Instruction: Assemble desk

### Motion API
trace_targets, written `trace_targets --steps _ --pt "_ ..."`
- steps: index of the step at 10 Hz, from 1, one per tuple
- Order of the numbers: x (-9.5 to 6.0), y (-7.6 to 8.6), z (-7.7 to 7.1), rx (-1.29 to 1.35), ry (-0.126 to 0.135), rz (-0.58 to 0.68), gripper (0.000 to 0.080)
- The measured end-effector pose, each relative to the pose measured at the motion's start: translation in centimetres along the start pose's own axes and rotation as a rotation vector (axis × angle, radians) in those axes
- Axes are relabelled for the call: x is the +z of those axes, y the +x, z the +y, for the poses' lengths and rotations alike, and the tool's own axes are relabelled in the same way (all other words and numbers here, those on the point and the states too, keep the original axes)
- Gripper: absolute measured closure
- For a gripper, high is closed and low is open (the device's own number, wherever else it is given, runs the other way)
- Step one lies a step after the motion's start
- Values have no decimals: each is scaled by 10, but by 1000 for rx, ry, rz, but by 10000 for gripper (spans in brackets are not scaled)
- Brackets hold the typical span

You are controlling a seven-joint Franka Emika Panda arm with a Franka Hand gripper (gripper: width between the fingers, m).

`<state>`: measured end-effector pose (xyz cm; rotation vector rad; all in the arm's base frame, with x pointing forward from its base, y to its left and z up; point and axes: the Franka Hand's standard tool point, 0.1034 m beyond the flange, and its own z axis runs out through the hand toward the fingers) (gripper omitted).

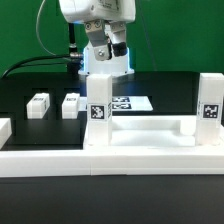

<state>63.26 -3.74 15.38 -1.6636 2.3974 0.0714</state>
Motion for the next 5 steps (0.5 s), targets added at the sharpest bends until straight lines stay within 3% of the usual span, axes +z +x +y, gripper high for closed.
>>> trace_targets --steps 5 --pt "3 -4 2 -6 -2 1 150"
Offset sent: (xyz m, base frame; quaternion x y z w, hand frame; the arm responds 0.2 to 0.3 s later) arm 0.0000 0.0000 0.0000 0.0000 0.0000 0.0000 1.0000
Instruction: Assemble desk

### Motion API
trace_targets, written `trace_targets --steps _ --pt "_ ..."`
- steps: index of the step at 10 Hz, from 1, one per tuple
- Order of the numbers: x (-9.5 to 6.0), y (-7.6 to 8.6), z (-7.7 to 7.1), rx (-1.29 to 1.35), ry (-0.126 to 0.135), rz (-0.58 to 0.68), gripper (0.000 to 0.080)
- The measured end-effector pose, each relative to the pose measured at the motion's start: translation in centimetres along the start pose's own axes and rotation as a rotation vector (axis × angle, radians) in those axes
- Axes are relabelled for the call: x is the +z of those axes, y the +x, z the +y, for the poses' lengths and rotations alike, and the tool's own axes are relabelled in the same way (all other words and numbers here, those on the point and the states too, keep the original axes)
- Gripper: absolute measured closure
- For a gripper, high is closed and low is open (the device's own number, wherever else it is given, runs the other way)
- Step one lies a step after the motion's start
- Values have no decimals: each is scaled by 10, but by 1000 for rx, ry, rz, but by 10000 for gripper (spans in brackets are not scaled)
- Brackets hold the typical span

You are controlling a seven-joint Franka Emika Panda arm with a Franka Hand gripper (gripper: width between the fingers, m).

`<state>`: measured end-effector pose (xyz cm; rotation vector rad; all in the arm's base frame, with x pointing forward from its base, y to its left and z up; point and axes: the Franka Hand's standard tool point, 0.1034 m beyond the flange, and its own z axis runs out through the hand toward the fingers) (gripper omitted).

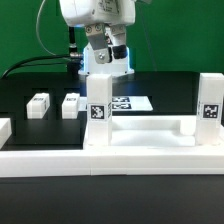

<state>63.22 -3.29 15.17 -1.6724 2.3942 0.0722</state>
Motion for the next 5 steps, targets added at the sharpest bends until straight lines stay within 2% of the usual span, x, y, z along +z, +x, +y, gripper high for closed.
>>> trace_targets --steps 1,2,3,4,5 --pt "4 -15 10 -10 4 -3 150" --pt "11 -36 32 -32 -25 -6 150" --pt "17 -49 47 -39 -56 -6 150" --pt "18 -53 54 -47 -83 -7 150" --pt "18 -52 52 -51 -80 -8 150"
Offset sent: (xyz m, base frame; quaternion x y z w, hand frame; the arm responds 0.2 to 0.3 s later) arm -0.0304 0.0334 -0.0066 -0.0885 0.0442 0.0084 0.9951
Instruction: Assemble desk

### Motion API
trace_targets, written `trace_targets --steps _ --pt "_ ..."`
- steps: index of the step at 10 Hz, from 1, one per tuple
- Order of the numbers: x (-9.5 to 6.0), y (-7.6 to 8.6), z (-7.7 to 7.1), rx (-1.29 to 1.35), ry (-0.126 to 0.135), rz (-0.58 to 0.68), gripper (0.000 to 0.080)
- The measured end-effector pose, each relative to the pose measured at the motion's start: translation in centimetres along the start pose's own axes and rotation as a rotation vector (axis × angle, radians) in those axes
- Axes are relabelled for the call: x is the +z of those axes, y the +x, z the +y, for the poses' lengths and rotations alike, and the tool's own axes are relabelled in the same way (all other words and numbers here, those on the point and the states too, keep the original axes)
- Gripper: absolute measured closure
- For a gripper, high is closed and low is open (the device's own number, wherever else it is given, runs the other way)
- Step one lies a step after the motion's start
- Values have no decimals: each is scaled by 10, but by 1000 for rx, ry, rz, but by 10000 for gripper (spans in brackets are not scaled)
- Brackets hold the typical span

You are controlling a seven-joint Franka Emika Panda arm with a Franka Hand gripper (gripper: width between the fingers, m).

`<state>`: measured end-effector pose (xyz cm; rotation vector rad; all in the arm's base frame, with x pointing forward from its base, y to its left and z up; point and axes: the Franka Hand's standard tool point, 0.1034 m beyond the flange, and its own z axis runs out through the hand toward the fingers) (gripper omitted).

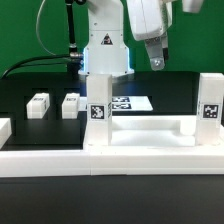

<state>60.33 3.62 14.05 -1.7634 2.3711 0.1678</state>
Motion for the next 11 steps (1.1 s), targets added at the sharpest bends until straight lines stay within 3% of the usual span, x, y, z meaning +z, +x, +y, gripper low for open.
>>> trace_targets --steps 3,4,5,6,7,9,10,11 --pt "1 -1 1 -3 -1 0 150" --pt "3 0 1 -14 12 5 150" --pt "18 10 16 -54 56 33 150" --pt "34 25 39 -91 70 60 150" --pt "44 35 51 -118 75 78 150" --pt "66 48 65 -152 42 102 150" --pt "79 54 68 -158 43 111 150" --pt "94 55 72 -162 13 118 150"
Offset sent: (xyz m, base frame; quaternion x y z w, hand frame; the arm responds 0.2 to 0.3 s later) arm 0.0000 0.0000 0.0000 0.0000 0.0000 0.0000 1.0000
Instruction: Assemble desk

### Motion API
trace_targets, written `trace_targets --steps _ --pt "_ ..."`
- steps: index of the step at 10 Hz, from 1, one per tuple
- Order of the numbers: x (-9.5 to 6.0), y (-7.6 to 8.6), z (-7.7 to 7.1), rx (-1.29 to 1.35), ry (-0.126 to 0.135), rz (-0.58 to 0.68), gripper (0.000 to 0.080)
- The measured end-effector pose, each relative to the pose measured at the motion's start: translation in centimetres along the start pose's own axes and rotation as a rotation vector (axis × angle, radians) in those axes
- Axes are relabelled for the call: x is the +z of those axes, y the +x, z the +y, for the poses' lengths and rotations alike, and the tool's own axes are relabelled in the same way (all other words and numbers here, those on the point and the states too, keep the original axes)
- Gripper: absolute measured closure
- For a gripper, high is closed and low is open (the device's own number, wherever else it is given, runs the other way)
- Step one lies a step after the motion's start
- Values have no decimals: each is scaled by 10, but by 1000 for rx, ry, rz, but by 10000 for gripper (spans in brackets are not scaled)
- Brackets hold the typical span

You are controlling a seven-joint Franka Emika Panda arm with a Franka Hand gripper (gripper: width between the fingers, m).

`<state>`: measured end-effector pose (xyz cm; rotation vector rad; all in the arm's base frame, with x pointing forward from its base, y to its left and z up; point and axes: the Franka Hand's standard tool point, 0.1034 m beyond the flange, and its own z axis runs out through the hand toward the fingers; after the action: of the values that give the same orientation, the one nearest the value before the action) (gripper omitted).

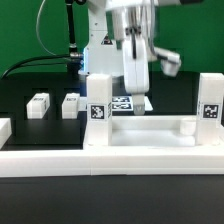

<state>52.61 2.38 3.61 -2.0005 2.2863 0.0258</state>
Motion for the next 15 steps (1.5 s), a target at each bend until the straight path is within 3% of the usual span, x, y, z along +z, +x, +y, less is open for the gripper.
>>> trace_targets --steps 3,5,6,8,9,11,15 --pt "24 -12 4 -2 -30 12 150" --pt "26 -25 8 9 -78 -12 150" --pt "26 -24 7 5 -75 -11 150" --pt "26 -24 7 5 -76 -11 396" --pt "26 -24 7 5 -76 -11 396" --pt "27 -24 12 2 -92 -13 730" --pt "27 -26 13 -19 -92 -13 732"
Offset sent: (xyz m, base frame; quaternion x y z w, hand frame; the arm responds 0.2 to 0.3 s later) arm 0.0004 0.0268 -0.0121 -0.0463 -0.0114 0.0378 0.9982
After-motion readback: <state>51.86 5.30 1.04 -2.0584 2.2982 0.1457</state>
